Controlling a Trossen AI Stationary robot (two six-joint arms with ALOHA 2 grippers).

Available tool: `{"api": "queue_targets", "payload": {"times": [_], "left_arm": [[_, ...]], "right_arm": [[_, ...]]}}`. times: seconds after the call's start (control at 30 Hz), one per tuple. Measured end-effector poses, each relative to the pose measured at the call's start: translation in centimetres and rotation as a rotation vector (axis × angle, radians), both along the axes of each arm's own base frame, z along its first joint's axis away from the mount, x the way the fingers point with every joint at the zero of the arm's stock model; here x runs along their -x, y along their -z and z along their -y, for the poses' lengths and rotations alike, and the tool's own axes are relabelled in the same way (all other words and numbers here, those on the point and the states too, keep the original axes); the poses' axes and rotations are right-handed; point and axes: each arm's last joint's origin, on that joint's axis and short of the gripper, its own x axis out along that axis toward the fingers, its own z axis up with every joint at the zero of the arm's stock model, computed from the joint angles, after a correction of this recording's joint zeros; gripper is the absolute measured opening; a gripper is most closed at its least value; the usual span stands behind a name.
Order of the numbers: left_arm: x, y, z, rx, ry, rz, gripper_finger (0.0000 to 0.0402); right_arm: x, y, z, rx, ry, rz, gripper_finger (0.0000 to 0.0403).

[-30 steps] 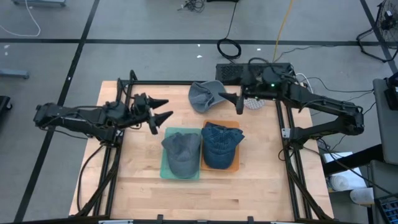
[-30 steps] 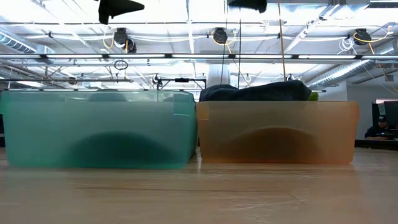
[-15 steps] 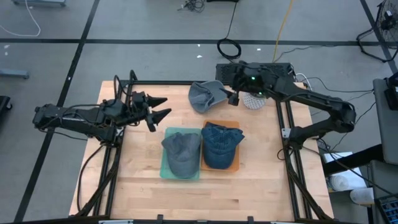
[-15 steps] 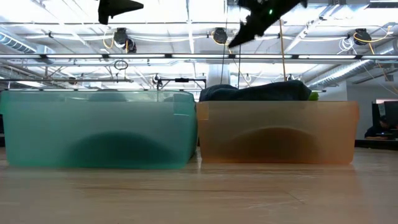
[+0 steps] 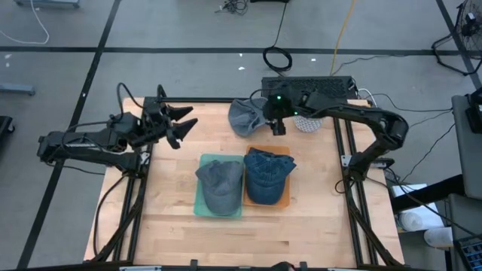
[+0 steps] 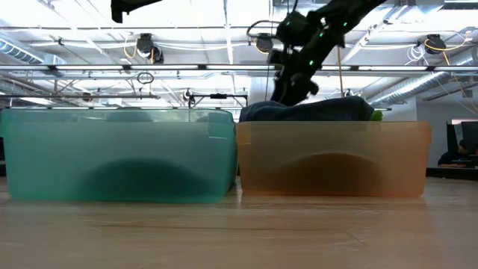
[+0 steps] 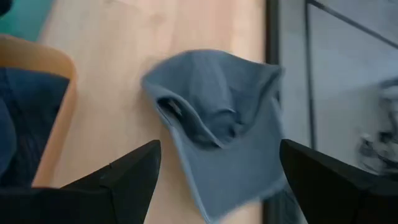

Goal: Pick & Place hat
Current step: Put the gray cap into the blue bin

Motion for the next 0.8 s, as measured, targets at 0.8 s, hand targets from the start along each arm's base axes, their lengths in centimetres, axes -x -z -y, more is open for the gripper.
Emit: {"api": "queue_targets", "payload": {"times": [0.8], "left_arm": [[0.6, -0.3, 0.0, -0.026, 0.015, 0.015, 0.0312]], "right_arm": [[-3.1, 10.5, 3.0, -0.038, 0.039, -0.245, 0.0236]]}}
